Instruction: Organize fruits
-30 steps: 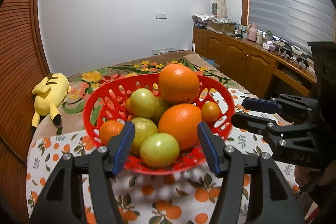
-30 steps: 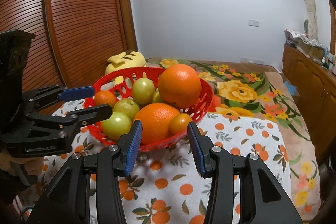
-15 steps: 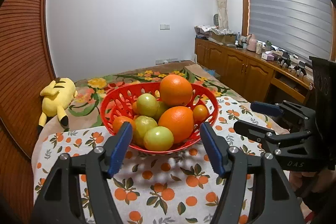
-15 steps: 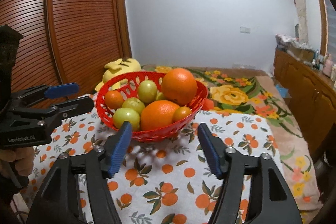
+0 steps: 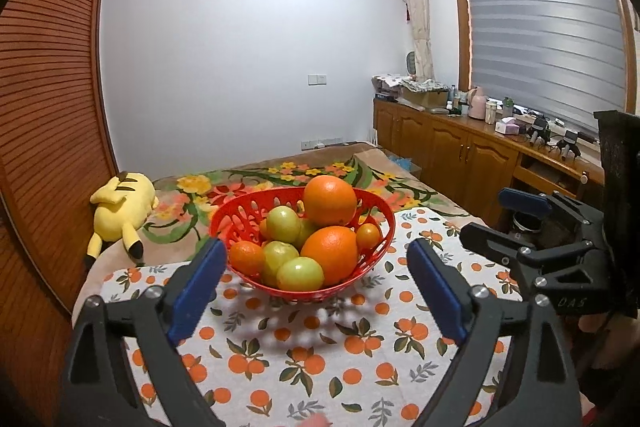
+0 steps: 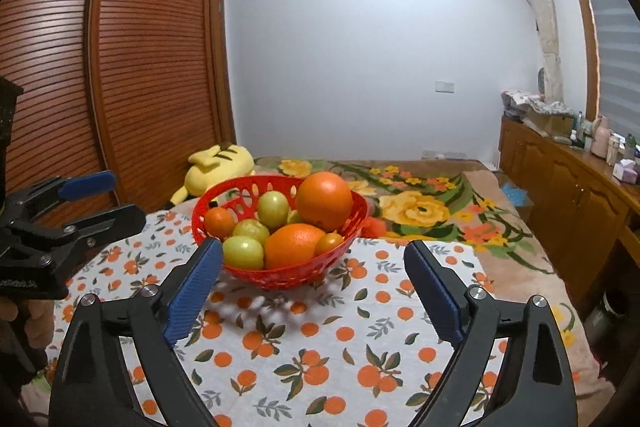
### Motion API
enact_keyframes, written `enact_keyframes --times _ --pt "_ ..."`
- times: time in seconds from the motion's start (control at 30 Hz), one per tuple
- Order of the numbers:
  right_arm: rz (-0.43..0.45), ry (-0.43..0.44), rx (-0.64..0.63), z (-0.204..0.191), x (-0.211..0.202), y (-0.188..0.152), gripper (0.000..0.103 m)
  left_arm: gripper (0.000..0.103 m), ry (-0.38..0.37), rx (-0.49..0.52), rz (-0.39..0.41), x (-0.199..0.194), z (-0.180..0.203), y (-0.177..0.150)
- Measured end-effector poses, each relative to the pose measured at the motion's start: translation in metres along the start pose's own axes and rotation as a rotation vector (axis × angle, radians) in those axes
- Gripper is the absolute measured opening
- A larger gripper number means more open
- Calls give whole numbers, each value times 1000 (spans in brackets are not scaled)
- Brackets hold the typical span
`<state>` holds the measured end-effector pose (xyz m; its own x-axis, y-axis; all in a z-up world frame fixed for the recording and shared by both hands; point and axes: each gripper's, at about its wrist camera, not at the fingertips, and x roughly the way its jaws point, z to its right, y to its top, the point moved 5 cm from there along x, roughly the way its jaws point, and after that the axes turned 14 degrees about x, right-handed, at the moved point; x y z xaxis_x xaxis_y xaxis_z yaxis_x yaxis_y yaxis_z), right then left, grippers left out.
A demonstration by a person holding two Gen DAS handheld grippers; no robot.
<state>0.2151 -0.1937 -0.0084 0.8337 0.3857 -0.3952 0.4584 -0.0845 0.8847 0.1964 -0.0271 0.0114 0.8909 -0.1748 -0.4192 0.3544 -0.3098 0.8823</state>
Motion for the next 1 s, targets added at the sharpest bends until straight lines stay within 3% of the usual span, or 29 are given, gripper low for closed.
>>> enact_keyframes --times 0.5,1.0 --pt "51 -39 10 -6 -29 -7 100 96 71 -46 -9 -33 2 -12" --pt "39 -48 13 -9 -31 -19 100 96 98 -102 -64 -27 -7 -44"
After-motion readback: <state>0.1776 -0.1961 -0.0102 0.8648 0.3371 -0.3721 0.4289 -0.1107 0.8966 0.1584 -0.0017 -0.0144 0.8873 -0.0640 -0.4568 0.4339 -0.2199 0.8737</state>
